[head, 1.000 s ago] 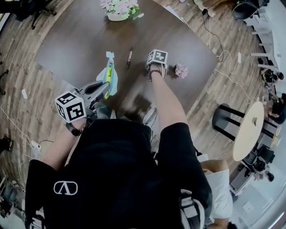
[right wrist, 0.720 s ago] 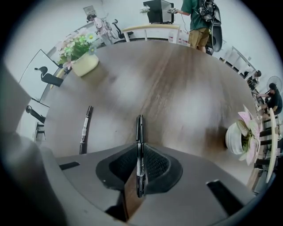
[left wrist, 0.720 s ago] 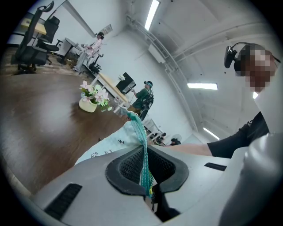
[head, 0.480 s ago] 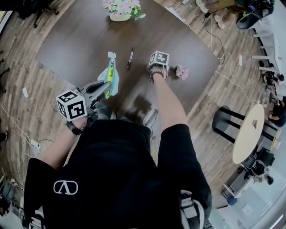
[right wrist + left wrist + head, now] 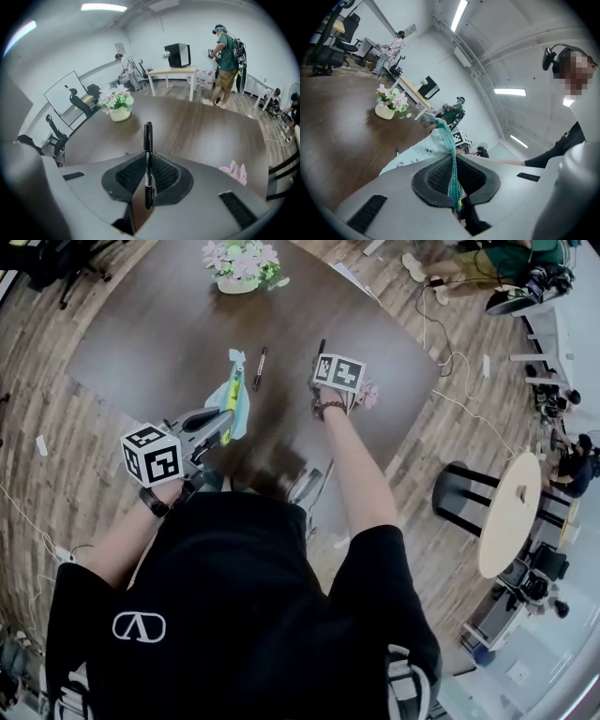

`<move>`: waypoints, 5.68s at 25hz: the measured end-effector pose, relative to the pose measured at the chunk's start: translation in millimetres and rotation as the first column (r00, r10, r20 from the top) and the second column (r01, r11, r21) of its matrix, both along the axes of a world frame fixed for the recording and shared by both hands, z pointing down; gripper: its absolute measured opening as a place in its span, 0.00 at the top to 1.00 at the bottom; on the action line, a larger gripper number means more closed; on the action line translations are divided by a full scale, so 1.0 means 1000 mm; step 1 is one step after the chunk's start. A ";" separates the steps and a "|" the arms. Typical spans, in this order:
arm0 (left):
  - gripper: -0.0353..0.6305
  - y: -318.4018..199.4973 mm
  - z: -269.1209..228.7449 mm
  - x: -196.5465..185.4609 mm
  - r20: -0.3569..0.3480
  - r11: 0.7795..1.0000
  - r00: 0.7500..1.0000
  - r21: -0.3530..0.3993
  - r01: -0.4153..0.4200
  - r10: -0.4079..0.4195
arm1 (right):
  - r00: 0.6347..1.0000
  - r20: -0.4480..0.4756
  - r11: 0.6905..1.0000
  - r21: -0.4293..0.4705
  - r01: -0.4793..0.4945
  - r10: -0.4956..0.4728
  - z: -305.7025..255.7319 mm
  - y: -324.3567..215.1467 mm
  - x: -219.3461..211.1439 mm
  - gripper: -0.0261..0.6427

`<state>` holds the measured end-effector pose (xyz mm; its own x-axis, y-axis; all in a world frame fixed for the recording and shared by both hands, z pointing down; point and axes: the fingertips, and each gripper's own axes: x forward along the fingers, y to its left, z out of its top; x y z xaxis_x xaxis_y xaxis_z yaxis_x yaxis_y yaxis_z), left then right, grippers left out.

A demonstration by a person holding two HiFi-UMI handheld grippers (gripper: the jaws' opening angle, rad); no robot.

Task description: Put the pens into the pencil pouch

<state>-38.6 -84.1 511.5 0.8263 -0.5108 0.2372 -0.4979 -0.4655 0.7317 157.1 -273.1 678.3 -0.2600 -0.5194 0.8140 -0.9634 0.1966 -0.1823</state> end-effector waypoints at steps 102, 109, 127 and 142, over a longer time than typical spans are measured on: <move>0.92 -0.008 -0.045 -0.018 -0.017 0.993 0.999 0.110 0.046 -0.045 | 0.987 0.062 0.901 0.421 0.106 -0.145 -0.132 -0.002 -0.129 0.73; 0.92 -0.001 -0.032 -0.034 -0.010 0.993 0.996 0.080 0.086 -0.086 | 0.995 0.077 0.994 0.092 0.052 -0.059 -0.011 -0.005 -0.131 0.73; 0.92 0.012 0.000 -0.056 0.004 0.989 0.989 0.011 0.150 -0.150 | 1.000 0.008 0.929 -0.369 0.023 -0.022 0.136 0.006 -0.134 0.82; 0.92 0.013 -0.003 -0.049 -0.001 0.991 0.992 0.026 0.128 -0.128 | 0.998 0.038 0.970 -0.237 0.054 -0.046 0.089 -0.008 -0.120 0.90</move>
<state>-87.8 -70.7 508.1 0.7534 -0.6184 0.2235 -0.5553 -0.4164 0.7199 37.1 -281.1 767.0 -0.3084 -0.2975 0.9036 -0.9464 0.1914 -0.2600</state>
